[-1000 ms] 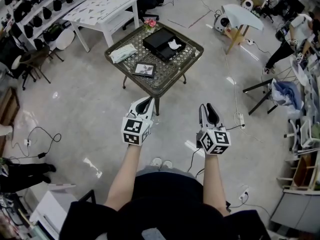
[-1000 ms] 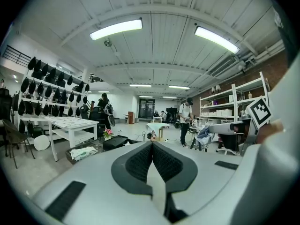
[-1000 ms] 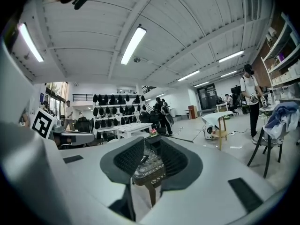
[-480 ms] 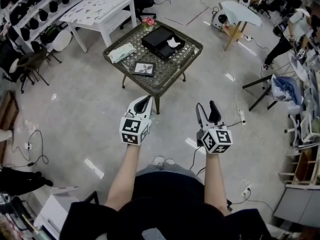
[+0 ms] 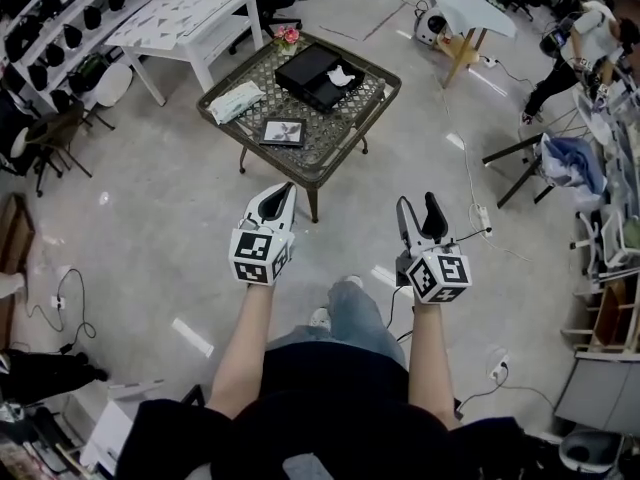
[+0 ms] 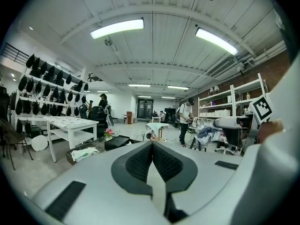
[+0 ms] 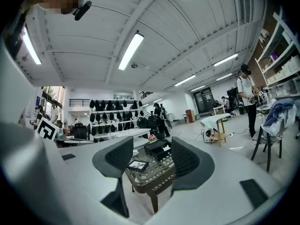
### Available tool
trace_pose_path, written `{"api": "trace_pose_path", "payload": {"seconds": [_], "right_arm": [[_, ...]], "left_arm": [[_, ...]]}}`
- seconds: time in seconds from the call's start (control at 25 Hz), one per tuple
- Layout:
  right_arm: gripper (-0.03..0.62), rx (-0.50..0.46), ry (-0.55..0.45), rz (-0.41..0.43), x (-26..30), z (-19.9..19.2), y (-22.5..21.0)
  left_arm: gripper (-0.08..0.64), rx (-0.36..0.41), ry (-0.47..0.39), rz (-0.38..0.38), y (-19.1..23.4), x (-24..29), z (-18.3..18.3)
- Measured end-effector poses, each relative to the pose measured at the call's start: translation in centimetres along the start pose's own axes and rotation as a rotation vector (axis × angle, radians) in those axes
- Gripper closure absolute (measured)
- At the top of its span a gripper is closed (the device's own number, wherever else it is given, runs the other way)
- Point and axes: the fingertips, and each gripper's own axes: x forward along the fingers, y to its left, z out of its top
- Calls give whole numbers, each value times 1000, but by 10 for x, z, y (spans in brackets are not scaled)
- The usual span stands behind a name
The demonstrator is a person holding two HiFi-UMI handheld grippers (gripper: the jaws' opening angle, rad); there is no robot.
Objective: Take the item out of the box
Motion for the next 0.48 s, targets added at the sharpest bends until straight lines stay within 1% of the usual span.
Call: {"api": "trace_pose_path", "payload": {"seconds": [0.28, 0.48], "right_arm": [[353, -7, -22, -26, 11, 9, -14], [353, 12, -53, -31, 31, 18, -35]], "left_arm": [[542, 12, -7, -17, 7, 25, 6], [541, 29, -24, -16, 14, 51, 16]]}}
